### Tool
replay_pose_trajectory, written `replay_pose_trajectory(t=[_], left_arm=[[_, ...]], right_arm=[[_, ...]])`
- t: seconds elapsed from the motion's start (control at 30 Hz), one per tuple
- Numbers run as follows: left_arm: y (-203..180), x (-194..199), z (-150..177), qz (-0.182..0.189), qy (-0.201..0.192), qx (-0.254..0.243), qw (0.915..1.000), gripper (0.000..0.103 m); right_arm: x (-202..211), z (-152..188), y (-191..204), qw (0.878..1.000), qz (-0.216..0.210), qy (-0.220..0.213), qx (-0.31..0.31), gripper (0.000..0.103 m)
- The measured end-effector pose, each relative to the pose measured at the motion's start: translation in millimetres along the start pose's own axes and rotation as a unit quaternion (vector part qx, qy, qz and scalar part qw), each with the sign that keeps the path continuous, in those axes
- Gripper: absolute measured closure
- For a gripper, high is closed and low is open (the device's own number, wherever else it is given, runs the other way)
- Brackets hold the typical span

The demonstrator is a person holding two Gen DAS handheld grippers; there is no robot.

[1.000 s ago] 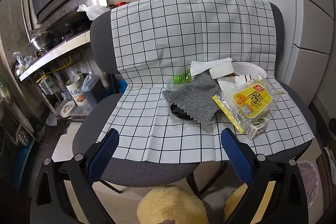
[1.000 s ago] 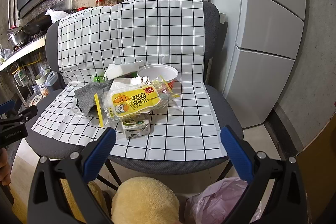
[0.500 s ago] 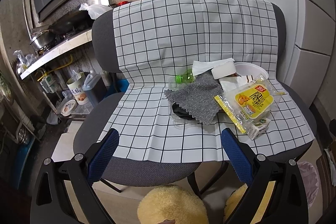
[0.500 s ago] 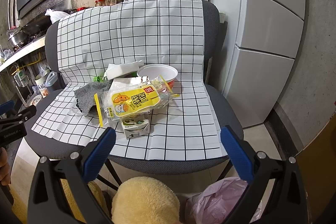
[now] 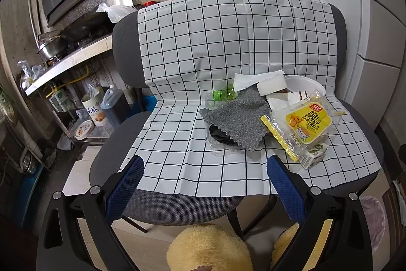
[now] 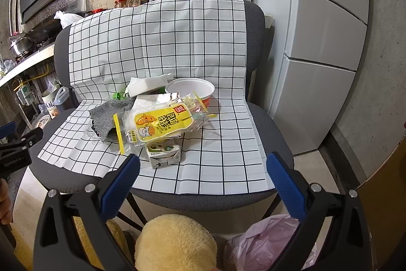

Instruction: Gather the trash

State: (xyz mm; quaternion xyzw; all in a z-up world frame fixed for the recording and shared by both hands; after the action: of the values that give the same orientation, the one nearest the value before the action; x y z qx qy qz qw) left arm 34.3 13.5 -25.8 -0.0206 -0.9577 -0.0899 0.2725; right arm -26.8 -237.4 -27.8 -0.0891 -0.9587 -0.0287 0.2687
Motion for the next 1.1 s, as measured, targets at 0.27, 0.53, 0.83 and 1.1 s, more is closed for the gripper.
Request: replay_pose_trajectory(t=[0.27,0.53,0.83,1.1], left_arm=[[1.1,-0.5,-1.0,-0.002,0.000,0.001,1.0000,0.007],[1.6,-1.0,-1.3,-0.003,0.000,0.001,1.0000,0.007],[1.9,-1.0,-1.4,-0.003,0.000,0.002,1.0000,0.007],[4.5,-1.4,-0.4,-0.003,0.001,0.002,1.0000,0.007]], right_arm=[[-0.8,-0.7,0.4,1.000,-0.003,0.001,0.001,0.006],[-0.6,-0.7,1.5,1.000,-0.002,0.001,-0.001,0.006],[-0.5,-0.3,-0.2,1.000,0.000,0.002,-0.002,0.006],[-0.8,-0.3,-0.6,1.000,0.000,0.003,-0.002,0.006]])
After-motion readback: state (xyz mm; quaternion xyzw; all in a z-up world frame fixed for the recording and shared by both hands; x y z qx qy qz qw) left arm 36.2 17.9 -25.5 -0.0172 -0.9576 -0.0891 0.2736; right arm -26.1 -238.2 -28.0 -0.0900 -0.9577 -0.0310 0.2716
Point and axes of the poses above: each gripper's, at about its wrist camera, not at the fingertips, and x roughly against the way its jaws point, y to its left, z to its underside, the point moved 4 cm from there along -x, roughly the way its jaws point, and after that the axes turned 8 degrees about -y, right-handed, at the moved point
